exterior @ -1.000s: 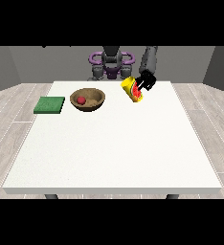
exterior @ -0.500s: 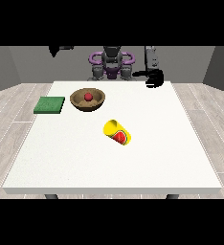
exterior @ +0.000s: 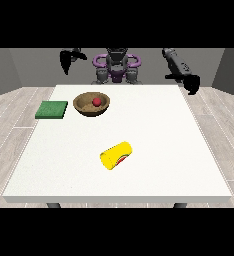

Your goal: Pick the cup and pour the ball into the bowl, then pick the bowl and place it on the pad

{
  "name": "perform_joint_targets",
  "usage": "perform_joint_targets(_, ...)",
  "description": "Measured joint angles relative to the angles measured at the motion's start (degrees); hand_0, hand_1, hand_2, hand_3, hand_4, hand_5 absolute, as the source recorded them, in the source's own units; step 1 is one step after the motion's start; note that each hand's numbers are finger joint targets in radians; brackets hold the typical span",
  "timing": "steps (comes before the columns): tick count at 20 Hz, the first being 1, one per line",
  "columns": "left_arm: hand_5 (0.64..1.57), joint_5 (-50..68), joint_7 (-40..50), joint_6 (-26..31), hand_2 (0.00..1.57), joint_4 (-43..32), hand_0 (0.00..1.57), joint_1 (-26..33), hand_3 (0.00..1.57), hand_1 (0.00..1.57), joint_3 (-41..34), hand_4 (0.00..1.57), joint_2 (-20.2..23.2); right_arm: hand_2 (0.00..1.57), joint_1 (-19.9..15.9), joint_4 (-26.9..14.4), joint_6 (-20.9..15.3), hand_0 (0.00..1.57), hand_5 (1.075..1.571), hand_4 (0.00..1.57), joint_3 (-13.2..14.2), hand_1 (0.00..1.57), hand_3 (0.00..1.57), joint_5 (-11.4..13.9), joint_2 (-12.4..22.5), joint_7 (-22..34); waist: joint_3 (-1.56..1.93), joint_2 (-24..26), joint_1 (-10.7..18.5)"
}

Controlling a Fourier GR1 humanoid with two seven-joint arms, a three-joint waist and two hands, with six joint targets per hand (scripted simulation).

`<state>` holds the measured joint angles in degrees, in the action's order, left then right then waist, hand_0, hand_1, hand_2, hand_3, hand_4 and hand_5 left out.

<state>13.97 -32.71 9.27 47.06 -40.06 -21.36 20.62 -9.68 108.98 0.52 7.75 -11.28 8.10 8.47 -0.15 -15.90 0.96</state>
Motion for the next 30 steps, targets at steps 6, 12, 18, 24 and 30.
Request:
perform_joint_targets(6, 1.522, 1.2, 8.7, 3.5, 0.0, 1.6, 0.0, -6.4, 0.0, 0.0, -0.6, 0.0, 9.0, 0.0, -2.0, -12.1, 1.0, 0.0, 1.569, 0.4, 1.9, 0.0, 0.0, -0.3, -1.4, -6.9, 0.2, -1.6, 1.3)
perform_joint_targets(12, 1.541, 2.0, 14.8, 4.7, 0.0, 3.4, 0.0, -11.2, 0.0, 0.0, -1.1, 0.0, 15.4, 0.0, -4.2, -25.4, 4.5, 0.0, 1.571, 0.33, 4.1, 0.0, 0.0, -1.9, -1.9, -15.5, 0.23, -3.5, 0.7)
perform_joint_targets(18, 1.542, 3.4, 19.4, 5.8, 0.0, 5.7, 0.0, -14.2, 0.0, 0.0, -1.6, 0.0, 19.3, 0.0, -8.0, -39.2, 7.9, 0.0, 1.568, 0.31, 7.4, 0.0, 0.0, -2.9, 0.3, -22.3, 0.23, -4.2, 1.0)
perform_joint_targets(24, 1.538, 4.9, 23.9, 5.8, 0.0, 6.3, 0.0, -16.9, 0.0, 0.0, -2.0, 0.0, 21.7, 0.0, -13.1, -49.3, 8.0, 0.0, 1.57, 0.41, 8.4, 0.0, 0.0, -3.7, 0.2, -22.9, 0.22, -3.1, 0.5)
perform_joint_targets(30, 1.525, 6.2, 25.9, 5.9, 0.0, 8.2, 0.0, -18.3, 0.0, 0.0, -2.0, 0.04, 22.6, 0.0, -16.5, -55.0, 8.7, 0.0, 1.57, 0.34, 10.0, 0.0, 0.0, -4.3, 1.5, -25.5, -0.58, -3.5, 1.2)
